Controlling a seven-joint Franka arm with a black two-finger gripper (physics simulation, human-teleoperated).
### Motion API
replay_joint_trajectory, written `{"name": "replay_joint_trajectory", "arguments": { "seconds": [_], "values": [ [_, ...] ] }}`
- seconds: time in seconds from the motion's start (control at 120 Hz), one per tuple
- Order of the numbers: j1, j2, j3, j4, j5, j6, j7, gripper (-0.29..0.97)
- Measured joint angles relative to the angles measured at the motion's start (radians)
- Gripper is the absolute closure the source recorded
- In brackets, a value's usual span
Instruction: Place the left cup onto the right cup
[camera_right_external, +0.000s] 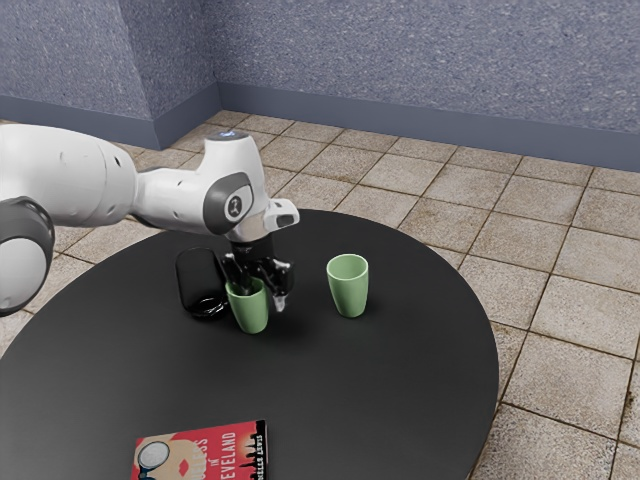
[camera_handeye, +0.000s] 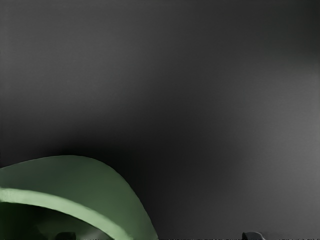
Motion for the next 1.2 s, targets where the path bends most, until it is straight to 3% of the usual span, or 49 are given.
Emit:
{"name": "replay_joint_trajectory", "arguments": {
  "seconds": [0.1, 0.25, 0.558, 0.692, 0.8, 0.958, 1.2],
  "values": [
    [0.000, -0.003, 0.001, -0.002, 0.014, -0.003, 0.000, 0.55],
    [-0.001, -0.013, 0.012, -0.002, 0.024, -0.014, -0.001, 0.69],
    [-0.003, -0.033, 0.021, -0.004, 0.031, -0.027, -0.005, 0.77],
    [-0.019, -0.118, 0.021, -0.004, 0.062, -0.070, -0.019, 0.78],
    [-0.074, -0.190, 0.020, 0.006, 0.127, -0.126, -0.047, 0.78],
    [-0.120, -0.165, 0.014, 0.193, 0.194, -0.254, -0.090, 0.78],
    [-0.120, 0.002, -0.046, 0.516, 0.204, -0.424, -0.137, 0.78]
  ]
}}
